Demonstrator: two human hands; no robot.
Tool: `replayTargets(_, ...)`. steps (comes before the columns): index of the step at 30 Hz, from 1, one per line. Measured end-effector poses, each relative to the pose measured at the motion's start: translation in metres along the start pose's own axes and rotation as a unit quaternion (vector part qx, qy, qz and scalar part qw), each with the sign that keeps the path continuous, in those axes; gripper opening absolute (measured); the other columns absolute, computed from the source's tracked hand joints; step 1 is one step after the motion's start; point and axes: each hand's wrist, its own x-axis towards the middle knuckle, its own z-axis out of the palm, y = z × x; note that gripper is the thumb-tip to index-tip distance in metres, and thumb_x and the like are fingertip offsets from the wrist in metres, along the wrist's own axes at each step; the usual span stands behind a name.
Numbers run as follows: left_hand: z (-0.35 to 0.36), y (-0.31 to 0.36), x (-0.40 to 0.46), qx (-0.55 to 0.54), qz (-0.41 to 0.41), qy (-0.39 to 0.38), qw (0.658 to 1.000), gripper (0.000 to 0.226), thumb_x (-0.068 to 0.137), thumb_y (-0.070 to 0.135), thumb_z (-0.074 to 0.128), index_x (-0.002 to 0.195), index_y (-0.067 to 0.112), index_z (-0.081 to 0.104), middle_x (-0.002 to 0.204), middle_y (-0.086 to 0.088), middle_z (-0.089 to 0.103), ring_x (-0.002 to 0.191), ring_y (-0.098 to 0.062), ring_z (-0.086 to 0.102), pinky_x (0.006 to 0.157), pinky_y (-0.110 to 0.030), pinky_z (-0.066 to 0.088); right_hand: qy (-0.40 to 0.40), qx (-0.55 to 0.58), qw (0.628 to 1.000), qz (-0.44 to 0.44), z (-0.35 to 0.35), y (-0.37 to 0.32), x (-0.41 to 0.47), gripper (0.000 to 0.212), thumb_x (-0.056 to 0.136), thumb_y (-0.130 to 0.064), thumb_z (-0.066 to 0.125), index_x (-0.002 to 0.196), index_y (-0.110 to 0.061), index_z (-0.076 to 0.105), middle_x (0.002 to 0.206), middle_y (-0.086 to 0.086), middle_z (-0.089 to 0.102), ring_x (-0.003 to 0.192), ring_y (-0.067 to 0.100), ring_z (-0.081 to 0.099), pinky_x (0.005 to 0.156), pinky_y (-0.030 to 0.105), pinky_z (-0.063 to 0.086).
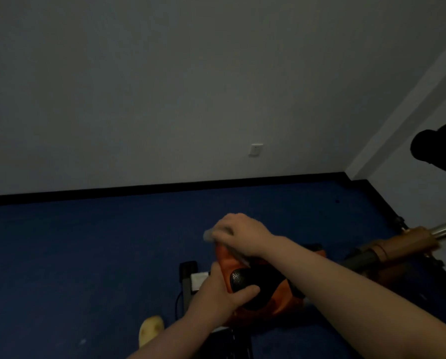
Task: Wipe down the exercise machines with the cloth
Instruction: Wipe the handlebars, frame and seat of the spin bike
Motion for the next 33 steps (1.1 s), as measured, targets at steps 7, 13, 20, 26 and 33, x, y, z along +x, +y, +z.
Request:
replayTargets(7,0.002,0.0,-0.003,0.001,0.035,0.039,0.999,0.135,0.05,0.076,0.074,0.147,0.041,-0.014,0.153,0.012,0.025,0.135,-0.005,0.036,0.111,-0.033,0.037,0.08,0.042,0.995,0.042,0.009,0.0,-0.01,0.038,0.096,-0.056,0.036,0.118,-0.034,0.059,0.126,-0.009,0.053,0.118,0.015,0.047,0.093,0.039,0.038)
replayTargets(13,-0.02,-0.005,0.004,0.129,0.166,0.061,0.976,0.126,0.058,0.084,0.061,0.151,0.037,-0.009,0.156,0.025,-0.015,0.143,0.007,-0.007,0.117,-0.027,0.012,0.055,0.094,0.993,0.038,0.005,0.016,-0.041,0.043,0.099,-0.053,0.033,0.138,-0.04,0.044,0.144,-0.014,0.042,0.131,0.009,0.036,0.103,0.036,0.032)
replayTargets(20,-0.045,0.024,0.03,0.047,0.183,0.056,0.98,0.05,0.087,0.073,0.026,0.131,0.051,0.033,0.145,0.034,0.025,0.136,0.013,0.021,0.12,-0.032,0.02,0.21,-0.038,0.952,0.222,0.027,0.003,-0.056,0.044,0.098,-0.047,0.021,0.124,-0.03,0.052,0.125,-0.006,0.058,0.115,0.018,0.051,0.095,0.038,0.032)
replayTargets(26,-0.043,0.053,0.054,0.09,0.196,-0.034,0.976,0.061,0.089,0.056,0.027,0.139,0.025,0.047,0.14,0.014,0.046,0.128,0.001,0.04,0.108,-0.018,0.026,0.217,-0.038,0.955,0.2,0.029,0.031,-0.079,0.051,0.094,-0.053,0.02,0.116,-0.029,0.058,0.111,-0.006,0.062,0.108,0.017,0.054,0.096,0.037,0.036)
replayTargets(33,-0.036,0.07,0.086,0.252,0.34,-0.08,0.903,0.035,0.098,0.047,0.036,0.117,0.032,0.06,0.121,0.02,0.057,0.11,0.01,0.047,0.098,-0.018,0.037,0.291,-0.048,0.901,0.317,0.042,0.004,-0.07,0.048,0.096,-0.048,0.02,0.103,-0.023,0.06,0.103,-0.002,0.06,0.105,0.019,0.051,0.103,0.041,0.03)
